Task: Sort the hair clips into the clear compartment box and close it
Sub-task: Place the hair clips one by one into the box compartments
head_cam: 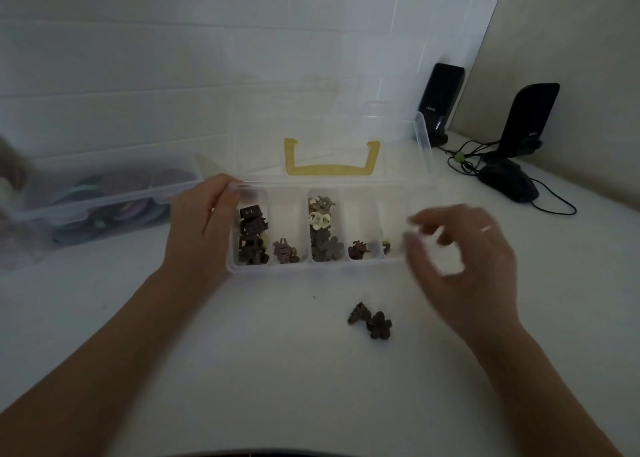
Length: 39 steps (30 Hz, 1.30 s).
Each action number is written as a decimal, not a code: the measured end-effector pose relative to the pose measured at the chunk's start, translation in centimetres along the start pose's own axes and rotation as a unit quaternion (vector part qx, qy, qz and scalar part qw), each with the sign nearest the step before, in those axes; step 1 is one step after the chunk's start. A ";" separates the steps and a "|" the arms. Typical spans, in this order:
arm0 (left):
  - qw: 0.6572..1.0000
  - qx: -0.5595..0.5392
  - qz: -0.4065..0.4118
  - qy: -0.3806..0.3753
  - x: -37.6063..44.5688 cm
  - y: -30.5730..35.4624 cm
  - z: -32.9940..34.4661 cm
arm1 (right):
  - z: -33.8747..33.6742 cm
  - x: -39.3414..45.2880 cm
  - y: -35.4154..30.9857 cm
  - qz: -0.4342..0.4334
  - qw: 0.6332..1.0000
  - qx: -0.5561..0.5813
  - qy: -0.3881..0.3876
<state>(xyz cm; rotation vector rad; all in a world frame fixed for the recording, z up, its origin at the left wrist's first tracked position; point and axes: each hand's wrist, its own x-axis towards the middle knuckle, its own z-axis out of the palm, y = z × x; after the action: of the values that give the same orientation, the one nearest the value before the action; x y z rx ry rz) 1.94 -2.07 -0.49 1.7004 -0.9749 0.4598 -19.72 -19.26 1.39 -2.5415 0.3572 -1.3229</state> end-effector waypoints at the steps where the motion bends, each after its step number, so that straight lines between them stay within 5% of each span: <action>1: 1.000 0.001 0.001 0.000 0.0 0.0 0.0 | 0.2 -0.4 -0.7 -0.051 0.998 0.002 -0.041; 5: 1.000 0.008 0.003 0.000 0.1 -0.1 -0.1 | 1.7 -1.4 -2.1 -0.148 0.960 -0.016 -0.237; 12: 1.000 0.001 0.005 0.002 0.0 -0.1 0.0 | 2.8 -1.6 -1.3 -0.094 0.943 -0.062 -0.312; 31: 1.000 0.011 0.000 0.007 -0.2 0.2 0.2 | 4.2 -2.0 -2.8 -0.253 0.950 -0.123 -0.134; 35: 1.000 0.009 0.000 0.008 -0.3 0.2 0.2 | 4.3 -1.4 -4.1 -0.214 0.975 -0.023 -0.061; 39: 1.000 0.004 0.005 0.007 -0.3 0.2 0.3 | 5.3 1.5 -5.7 -0.151 0.986 -0.001 -0.075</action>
<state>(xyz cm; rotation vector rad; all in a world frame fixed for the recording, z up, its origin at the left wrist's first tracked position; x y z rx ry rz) 1.64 -2.22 -0.67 1.6969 -0.9735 0.4826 -13.91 -13.87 1.51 -2.7560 -0.0591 -1.2119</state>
